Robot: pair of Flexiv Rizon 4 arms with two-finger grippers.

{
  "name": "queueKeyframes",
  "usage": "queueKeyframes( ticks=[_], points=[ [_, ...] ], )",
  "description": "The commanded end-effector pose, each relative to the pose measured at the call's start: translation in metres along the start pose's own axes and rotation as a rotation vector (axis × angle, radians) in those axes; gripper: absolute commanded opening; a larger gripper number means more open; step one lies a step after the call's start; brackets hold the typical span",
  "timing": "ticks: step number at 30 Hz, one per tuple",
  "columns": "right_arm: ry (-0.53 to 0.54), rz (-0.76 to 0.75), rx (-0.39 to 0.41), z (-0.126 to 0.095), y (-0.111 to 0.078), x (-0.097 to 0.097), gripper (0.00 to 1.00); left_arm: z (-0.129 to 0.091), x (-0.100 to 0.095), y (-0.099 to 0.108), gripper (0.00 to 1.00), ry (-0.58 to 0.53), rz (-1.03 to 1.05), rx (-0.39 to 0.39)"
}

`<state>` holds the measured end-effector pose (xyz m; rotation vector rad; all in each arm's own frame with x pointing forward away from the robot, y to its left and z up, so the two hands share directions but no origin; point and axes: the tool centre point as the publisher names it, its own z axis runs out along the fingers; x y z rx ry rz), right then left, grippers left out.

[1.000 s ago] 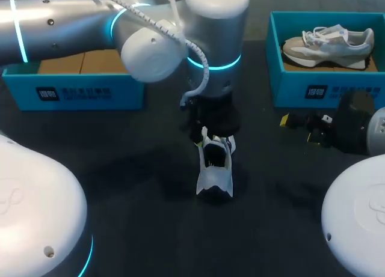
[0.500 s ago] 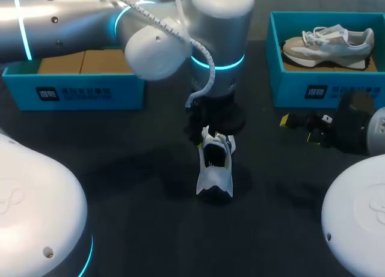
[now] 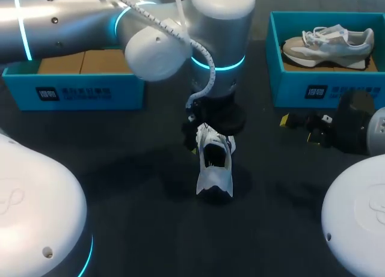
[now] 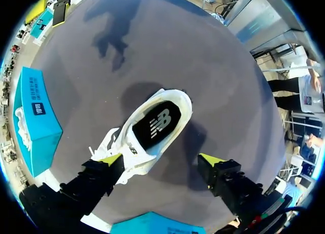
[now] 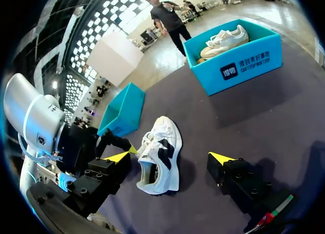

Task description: Take the shoe out of the shoebox, open the shoe tongue, remove and reinsert the insole, then place the shoe into the shoebox

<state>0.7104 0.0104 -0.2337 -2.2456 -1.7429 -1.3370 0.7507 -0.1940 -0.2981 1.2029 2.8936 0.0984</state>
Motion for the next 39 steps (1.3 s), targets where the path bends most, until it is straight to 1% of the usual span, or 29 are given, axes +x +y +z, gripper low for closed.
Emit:
queueKeyframes(
  ticks=[1,29,30,31,32,33,34,39],
  points=[
    [0.010,0.010,0.411,-0.002,0.001,-0.004,1.00,0.000,0.001,0.001,1.00,-0.002,0.001,-0.001],
    [0.010,0.010,0.411,-0.002,0.001,-0.004,1.00,0.000,0.001,0.001,1.00,-0.002,0.001,-0.001],
    [0.010,0.009,0.409,-0.002,0.003,-0.004,1.00,0.000,0.001,0.001,1.00,-0.002,0.001,-0.001],
    [0.029,0.017,0.398,-0.005,0.012,-0.005,1.00,0.000,0.001,0.001,1.00,-0.002,0.001,-0.001],
    [0.045,0.017,0.392,-0.006,0.018,-0.006,1.00,0.000,0.001,0.001,1.00,-0.002,0.001,-0.001],
    [0.047,0.018,0.392,-0.006,0.019,-0.006,1.00,0.000,0.001,0.001,1.00,-0.002,0.001,-0.001],
    [0.045,0.001,0.385,-0.005,0.026,-0.008,1.00,0.000,0.001,0.001,1.00,-0.002,0.001,-0.001],
    [0.063,0.018,0.347,0.001,0.044,-0.015,1.00,0.000,0.001,0.001,1.00,-0.002,0.001,-0.001]
  ],
)
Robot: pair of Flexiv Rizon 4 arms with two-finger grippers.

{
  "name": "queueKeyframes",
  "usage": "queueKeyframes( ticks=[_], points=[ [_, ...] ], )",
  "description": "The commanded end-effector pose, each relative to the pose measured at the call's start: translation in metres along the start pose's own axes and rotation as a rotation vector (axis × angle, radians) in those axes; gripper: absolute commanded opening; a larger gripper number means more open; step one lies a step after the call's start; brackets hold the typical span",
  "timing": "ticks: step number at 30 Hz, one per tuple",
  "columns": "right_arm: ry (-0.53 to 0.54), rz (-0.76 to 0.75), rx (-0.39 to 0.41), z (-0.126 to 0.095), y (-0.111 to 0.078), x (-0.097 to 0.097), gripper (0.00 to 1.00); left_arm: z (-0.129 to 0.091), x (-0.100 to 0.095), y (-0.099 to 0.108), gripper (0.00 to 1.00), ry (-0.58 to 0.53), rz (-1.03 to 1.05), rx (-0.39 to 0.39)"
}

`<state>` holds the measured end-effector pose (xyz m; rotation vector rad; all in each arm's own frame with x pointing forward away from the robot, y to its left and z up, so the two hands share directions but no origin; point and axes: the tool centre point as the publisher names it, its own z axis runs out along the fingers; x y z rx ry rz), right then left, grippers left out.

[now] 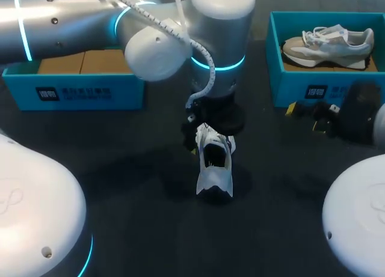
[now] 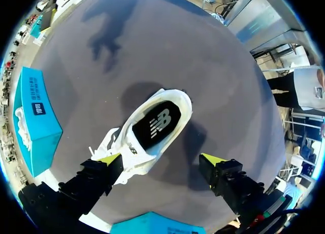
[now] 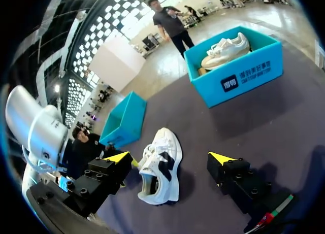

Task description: Take the shoe out of the shoebox, open the shoe tongue, remove and reinsert the insole, then place the shoe into the shoebox

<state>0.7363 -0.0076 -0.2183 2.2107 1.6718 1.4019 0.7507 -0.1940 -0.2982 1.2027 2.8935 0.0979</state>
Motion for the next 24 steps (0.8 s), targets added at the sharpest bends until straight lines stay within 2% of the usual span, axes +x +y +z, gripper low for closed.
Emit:
queueKeyframes(
  ticks=[1,10,14,17,19,24],
  points=[
    [0.037,0.017,0.409,0.005,0.013,-0.011,1.00,0.000,0.001,0.001,1.00,-0.002,0.001,-0.001],
    [-0.116,0.086,0.369,0.012,0.042,-0.022,1.00,0.000,0.001,0.001,1.00,-0.002,0.001,-0.001],
    [-0.141,0.148,0.361,0.009,0.053,-0.025,1.00,0.000,0.001,0.001,1.00,-0.002,0.001,-0.001],
    [-0.176,0.201,0.386,0.005,0.060,-0.028,1.00,0.000,0.001,0.001,1.00,-0.002,0.001,-0.001],
    [-0.162,0.253,0.421,0.002,0.064,-0.031,1.00,0.000,0.001,0.001,1.00,-0.002,0.001,-0.001],
    [-0.120,0.266,0.518,-0.002,0.070,-0.035,1.00,0.000,0.001,0.001,1.00,-0.002,0.001,-0.001]
  ],
)
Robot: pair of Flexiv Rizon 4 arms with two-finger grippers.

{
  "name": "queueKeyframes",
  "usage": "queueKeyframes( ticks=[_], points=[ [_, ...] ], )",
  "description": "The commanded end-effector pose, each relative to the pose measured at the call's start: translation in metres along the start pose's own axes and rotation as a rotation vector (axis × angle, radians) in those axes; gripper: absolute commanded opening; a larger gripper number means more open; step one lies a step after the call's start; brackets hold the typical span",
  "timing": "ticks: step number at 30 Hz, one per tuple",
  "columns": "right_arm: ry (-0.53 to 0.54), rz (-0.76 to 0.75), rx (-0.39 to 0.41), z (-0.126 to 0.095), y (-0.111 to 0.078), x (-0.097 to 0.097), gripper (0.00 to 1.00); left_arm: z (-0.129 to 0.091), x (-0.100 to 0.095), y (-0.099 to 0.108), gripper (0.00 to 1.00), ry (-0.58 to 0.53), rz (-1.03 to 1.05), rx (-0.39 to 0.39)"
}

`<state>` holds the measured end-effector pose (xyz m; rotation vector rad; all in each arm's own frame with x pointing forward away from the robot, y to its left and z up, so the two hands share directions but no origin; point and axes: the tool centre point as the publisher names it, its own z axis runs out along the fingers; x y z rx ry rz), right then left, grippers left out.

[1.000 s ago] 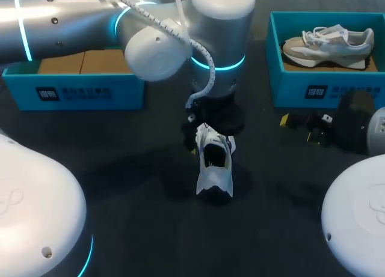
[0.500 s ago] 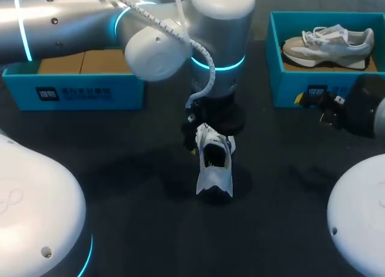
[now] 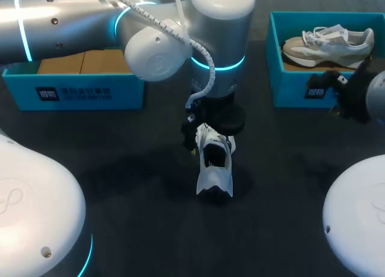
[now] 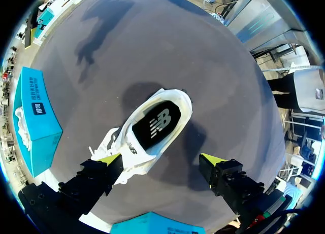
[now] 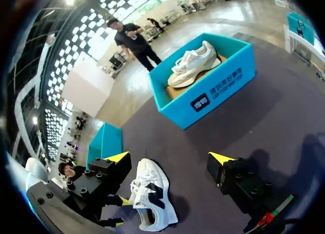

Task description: Take the shoe out of the shoebox, open the shoe tongue, remove and reinsert the insole, then place the shoe into the shoebox

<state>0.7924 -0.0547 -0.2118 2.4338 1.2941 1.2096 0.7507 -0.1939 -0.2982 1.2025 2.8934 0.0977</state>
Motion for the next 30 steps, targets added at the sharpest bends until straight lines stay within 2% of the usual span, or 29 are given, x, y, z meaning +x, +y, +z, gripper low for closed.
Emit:
queueKeyframes(
  ticks=[1,5,9,14,15,19,24,29,30],
  points=[
    [0.001,-0.015,0.656,-0.012,0.008,-0.005,1.00,0.000,0.001,0.001,1.00,-0.002,0.001,-0.001],
    [-0.040,-0.015,0.722,-0.012,0.010,-0.004,1.00,0.000,0.001,0.001,1.00,-0.002,0.001,-0.001],
    [-0.073,-0.005,0.730,-0.013,0.010,-0.003,1.00,0.000,0.001,0.001,1.00,-0.002,0.001,-0.001],
    [-0.149,0.002,0.651,-0.011,0.015,-0.003,1.00,0.000,0.001,0.001,1.00,-0.002,0.001,-0.001],
    [-0.191,-0.003,0.593,-0.009,0.017,-0.003,1.00,0.000,0.001,0.001,1.00,-0.002,0.001,-0.001],
    [-0.269,-0.009,0.537,-0.002,0.018,-0.009,1.00,0.000,0.001,0.001,1.00,-0.002,0.001,-0.001],
    [-0.329,-0.005,0.514,0.005,0.019,-0.013,1.00,0.000,0.001,0.001,1.00,-0.002,0.001,-0.001],
    [-0.248,0.049,0.561,0.007,0.022,-0.012,1.00,0.000,0.001,0.001,1.00,-0.002,0.001,-0.001],
    [-0.211,0.068,0.601,0.008,0.023,-0.012,1.00,0.000,0.001,0.001,1.00,-0.002,0.001,-0.001]
  ],
)
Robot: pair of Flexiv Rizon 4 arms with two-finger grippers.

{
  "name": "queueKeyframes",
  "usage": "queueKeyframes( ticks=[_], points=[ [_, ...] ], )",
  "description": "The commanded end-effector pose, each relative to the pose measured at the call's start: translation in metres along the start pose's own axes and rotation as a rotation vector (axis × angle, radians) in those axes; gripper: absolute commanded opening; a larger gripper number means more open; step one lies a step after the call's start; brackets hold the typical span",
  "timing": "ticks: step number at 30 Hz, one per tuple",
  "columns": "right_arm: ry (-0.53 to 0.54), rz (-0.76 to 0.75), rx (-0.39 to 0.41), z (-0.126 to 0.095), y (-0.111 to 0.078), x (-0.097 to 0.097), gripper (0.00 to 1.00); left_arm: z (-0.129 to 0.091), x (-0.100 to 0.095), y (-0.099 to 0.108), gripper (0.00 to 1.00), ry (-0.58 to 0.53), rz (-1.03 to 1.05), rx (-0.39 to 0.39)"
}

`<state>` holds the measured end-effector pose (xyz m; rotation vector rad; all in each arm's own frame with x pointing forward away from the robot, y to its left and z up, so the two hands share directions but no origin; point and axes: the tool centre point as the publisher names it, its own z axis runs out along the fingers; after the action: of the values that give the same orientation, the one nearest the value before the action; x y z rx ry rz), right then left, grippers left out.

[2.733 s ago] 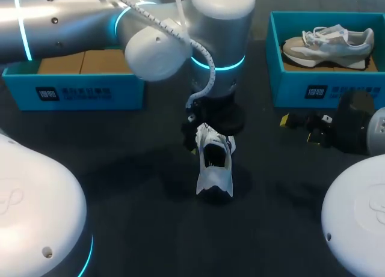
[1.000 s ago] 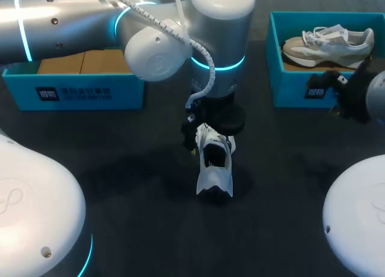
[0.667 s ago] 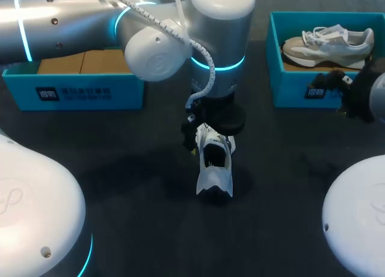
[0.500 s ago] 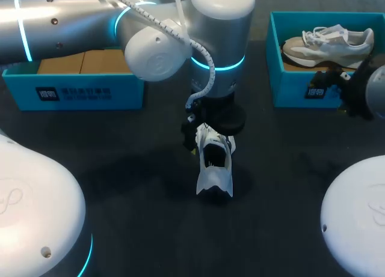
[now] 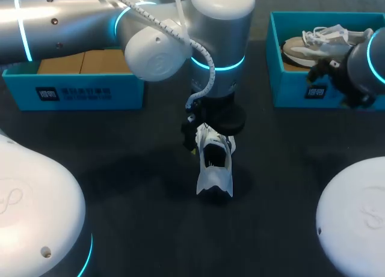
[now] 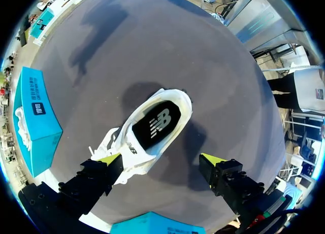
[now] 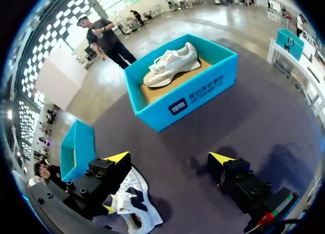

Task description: Take the shoe out of the shoebox, open the shoe tongue, remove and reinsert the insole, then place the shoe into the shoebox

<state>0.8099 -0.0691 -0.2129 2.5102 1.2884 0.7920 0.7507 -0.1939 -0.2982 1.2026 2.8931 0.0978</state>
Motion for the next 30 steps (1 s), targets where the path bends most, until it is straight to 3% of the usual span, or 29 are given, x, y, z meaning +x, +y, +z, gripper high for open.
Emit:
queueKeyframes(
  ticks=[1,4,20,24,30],
  points=[
    [0.096,0.019,0.569,0.000,0.004,-0.006,1.00,0.000,0.001,0.001,1.00,-0.002,0.001,-0.001],
    [0.153,0.019,0.600,-0.002,0.006,-0.004,1.00,0.000,0.001,0.001,1.00,-0.002,0.001,-0.001],
    [0.153,0.019,0.600,-0.002,0.006,-0.004,1.00,0.000,0.001,0.001,1.00,-0.002,0.001,-0.001],
    [0.309,-0.002,0.637,-0.003,0.013,-0.009,1.00,0.000,0.001,0.001,1.00,-0.002,0.001,-0.001],
    [0.333,-0.010,0.619,-0.005,0.019,-0.013,1.00,0.000,0.001,0.001,1.00,-0.002,0.001,-0.001]
  ],
)
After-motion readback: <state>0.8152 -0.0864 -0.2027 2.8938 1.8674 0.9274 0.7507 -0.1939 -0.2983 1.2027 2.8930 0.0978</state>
